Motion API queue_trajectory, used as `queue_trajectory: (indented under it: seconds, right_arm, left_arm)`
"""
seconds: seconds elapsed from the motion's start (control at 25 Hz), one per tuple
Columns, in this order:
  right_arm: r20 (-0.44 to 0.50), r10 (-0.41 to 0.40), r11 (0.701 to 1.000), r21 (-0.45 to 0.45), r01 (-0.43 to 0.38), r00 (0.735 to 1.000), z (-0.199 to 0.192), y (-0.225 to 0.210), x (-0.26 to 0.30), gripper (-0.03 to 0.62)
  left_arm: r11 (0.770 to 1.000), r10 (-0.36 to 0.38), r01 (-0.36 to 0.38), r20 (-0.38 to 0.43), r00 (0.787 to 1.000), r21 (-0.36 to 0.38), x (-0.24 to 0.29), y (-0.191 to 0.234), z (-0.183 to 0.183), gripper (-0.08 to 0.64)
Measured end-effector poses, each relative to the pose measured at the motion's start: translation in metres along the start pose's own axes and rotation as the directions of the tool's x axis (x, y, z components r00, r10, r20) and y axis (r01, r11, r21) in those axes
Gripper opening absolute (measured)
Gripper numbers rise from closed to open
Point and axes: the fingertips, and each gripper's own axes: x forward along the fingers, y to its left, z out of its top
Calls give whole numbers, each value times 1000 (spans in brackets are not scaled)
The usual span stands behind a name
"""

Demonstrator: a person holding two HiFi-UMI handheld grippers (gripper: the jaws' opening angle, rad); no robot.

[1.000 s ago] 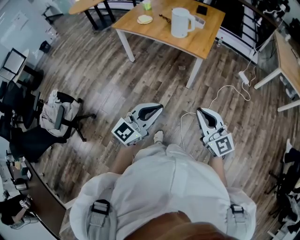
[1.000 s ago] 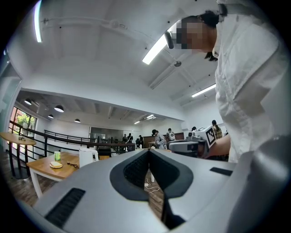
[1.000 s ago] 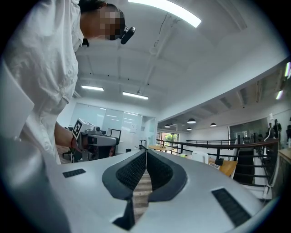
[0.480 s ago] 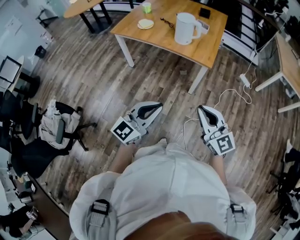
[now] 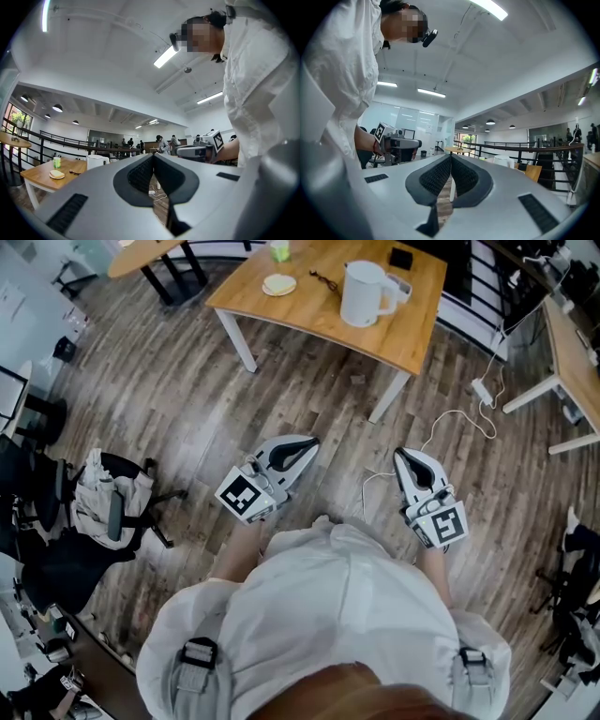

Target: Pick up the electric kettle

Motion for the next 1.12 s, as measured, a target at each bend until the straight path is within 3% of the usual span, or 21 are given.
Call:
queue_trajectory:
  seconds: [0.6, 1.12]
  right_arm:
    - [41, 24, 1000, -1, -24, 999, 11, -39, -4, 11]
    - [32, 44, 999, 4, -44, 999, -6, -81, -19, 11]
  left_arm:
    - [1000, 13, -13, -16, 1000, 14, 38, -9, 8, 6]
    - [999, 25, -24, -51, 998, 25, 79, -13, -1, 6]
